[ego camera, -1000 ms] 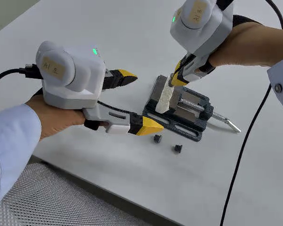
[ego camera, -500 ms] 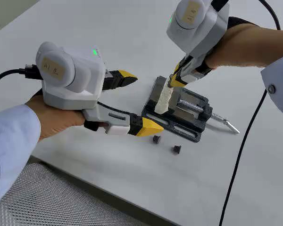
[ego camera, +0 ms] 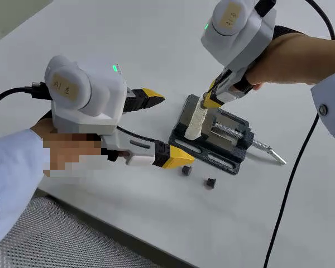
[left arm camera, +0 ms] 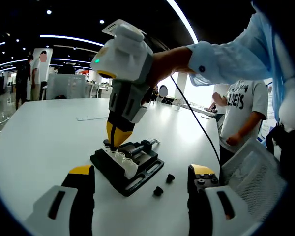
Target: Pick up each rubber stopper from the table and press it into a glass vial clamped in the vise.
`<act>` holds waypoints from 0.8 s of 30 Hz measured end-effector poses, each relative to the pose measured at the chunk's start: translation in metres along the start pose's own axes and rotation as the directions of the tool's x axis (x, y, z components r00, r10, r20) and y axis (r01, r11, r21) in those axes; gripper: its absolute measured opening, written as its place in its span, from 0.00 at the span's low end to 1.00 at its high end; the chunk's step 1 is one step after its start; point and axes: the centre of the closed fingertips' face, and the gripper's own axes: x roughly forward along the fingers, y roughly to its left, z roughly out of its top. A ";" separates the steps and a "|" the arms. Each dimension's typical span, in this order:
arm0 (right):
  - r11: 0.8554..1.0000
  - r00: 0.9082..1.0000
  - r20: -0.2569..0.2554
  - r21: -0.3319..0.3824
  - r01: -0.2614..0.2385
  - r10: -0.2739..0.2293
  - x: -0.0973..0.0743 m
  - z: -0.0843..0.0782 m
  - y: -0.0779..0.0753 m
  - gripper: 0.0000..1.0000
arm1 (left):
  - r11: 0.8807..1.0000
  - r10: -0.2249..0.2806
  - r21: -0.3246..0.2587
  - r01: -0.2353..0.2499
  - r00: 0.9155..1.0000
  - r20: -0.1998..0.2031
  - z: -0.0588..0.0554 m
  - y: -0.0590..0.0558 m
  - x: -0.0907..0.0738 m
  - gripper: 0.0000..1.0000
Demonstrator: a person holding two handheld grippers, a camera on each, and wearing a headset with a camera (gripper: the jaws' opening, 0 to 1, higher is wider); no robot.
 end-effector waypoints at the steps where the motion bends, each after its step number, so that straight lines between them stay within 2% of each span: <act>1: 1.000 1.000 0.001 0.001 0.001 -0.001 0.000 0.000 0.000 0.00 | 1.000 -0.001 0.000 0.001 1.000 0.000 0.000 0.000 0.000 0.75; 4: 1.000 1.000 0.019 0.005 0.006 -0.007 -0.001 -0.001 0.000 0.00 | 1.000 -0.004 0.002 0.004 1.000 -0.003 0.000 -0.001 0.001 0.75; 7: 0.998 0.998 0.062 0.056 0.002 -0.005 -0.002 0.000 -0.001 0.00 | 1.000 -0.004 0.004 0.004 1.000 -0.005 -0.001 -0.001 0.001 0.75; 15: 0.999 0.992 0.121 0.046 0.010 -0.016 -0.004 0.000 0.000 0.01 | 1.000 0.000 0.005 0.000 1.000 -0.003 -0.001 -0.001 -0.001 0.75; 18: 0.997 0.985 0.169 0.078 0.018 -0.031 -0.006 0.000 0.000 0.01 | 1.000 0.005 0.004 -0.005 1.000 0.001 0.001 0.000 -0.004 0.74; 19: 0.994 0.983 0.180 0.105 0.008 -0.026 -0.007 -0.002 0.003 0.03 | 1.000 0.008 0.003 -0.008 1.000 0.002 0.002 0.000 -0.005 0.74; 24: 0.990 0.970 0.237 0.140 0.029 -0.062 -0.016 -0.009 0.011 0.06 | 1.000 0.010 0.008 -0.010 1.000 -0.001 0.003 -0.001 -0.007 0.74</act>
